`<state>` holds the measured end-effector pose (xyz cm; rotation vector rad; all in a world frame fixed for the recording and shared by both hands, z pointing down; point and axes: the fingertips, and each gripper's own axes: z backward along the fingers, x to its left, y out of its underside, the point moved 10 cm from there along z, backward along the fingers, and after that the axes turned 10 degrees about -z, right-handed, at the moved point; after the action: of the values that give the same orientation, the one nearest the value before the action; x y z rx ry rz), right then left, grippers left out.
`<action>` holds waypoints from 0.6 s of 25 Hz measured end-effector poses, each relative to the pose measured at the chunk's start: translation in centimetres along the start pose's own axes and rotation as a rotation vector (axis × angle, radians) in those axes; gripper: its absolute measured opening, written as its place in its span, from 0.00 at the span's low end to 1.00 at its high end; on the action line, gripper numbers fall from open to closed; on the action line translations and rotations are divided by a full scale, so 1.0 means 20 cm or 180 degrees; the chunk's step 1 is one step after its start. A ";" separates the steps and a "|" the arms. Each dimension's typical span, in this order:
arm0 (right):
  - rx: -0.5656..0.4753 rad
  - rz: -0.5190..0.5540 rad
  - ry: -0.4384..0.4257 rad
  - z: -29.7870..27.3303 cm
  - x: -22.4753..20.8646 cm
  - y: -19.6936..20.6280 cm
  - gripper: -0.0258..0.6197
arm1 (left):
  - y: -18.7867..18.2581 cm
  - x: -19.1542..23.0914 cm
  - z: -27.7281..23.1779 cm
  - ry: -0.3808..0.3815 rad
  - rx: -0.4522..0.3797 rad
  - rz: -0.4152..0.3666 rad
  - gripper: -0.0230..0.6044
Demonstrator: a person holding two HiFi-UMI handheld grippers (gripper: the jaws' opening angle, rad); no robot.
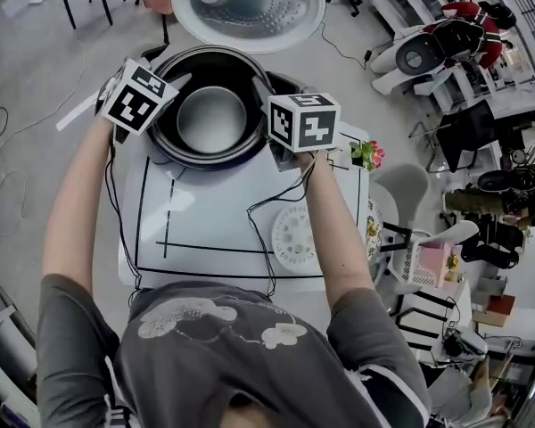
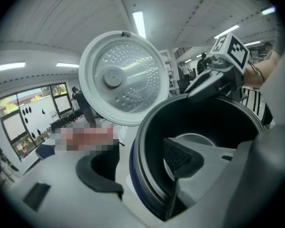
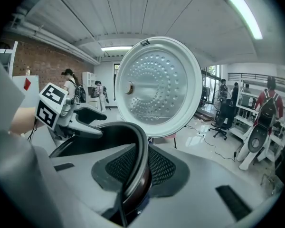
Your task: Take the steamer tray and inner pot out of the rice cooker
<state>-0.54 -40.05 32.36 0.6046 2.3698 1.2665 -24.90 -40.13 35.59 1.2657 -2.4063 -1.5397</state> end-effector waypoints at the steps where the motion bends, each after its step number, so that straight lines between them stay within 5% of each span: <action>1: -0.0010 -0.0004 -0.0009 0.00 0.00 0.00 0.20 | -0.01 0.01 -0.03 0.0073 0.0096 -0.0040 0.50; 6: -0.0092 -0.0008 -0.0062 0.01 0.01 -0.01 0.19 | -0.03 0.03 -0.14 0.0358 0.0630 -0.0266 0.36; 9: -0.0110 -0.0012 -0.0097 0.01 0.01 -0.02 0.19 | -0.06 0.03 -0.18 0.0264 0.0875 -0.0404 0.25; 13: -0.0164 -0.0089 -0.0132 0.00 0.01 -0.02 0.19 | -0.10 -0.01 -0.22 0.0065 0.1140 -0.0670 0.24; 15: -0.0177 -0.0101 -0.0146 0.00 0.00 -0.02 0.19 | -0.11 -0.01 -0.22 0.0044 0.1220 -0.0517 0.22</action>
<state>-0.66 -40.21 32.05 0.5707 2.2901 1.2864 -21.55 -43.76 36.25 1.5597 -2.7420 -1.1226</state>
